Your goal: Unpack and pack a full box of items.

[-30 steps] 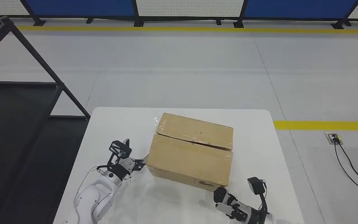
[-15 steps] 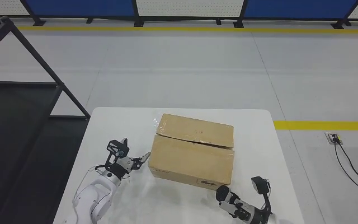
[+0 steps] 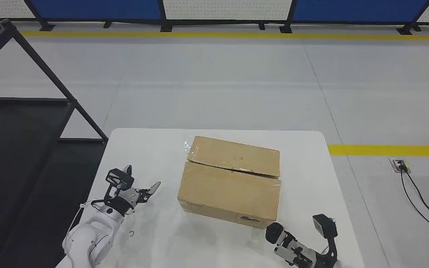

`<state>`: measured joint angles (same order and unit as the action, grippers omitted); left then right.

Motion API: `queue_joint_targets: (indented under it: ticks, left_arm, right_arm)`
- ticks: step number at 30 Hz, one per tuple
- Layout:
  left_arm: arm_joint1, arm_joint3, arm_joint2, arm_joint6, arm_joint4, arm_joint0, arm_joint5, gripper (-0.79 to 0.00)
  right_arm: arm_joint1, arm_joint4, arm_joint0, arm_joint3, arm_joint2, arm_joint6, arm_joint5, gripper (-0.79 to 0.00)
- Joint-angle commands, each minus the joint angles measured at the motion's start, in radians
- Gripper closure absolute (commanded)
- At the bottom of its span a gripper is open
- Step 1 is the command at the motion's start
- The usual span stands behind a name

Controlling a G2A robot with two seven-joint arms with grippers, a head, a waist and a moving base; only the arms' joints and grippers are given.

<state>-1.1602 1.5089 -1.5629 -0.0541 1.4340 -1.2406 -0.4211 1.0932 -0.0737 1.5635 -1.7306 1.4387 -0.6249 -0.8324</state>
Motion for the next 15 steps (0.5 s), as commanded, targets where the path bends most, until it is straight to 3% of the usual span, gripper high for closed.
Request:
queue_joint_targets:
  ticks: [1,9,15]
  left_arm:
    - [0.000,0.000,0.000,0.000,0.000,0.000,0.000,-0.785]
    - [0.000,-0.007,0.003,0.002,0.020,0.004,0.022,-0.785]
    - [-0.011,-0.121,0.084,-0.032,0.081,0.092,0.096,-0.785]
  right_arm:
    - [0.000,0.000,0.000,0.000,-0.001,0.000,0.000,-0.785]
    - [0.000,0.000,0.000,0.000,-0.001,0.000,0.000,-0.785]
    - [0.001,0.015,0.006,-0.010,-0.003,0.019,0.014,-0.785]
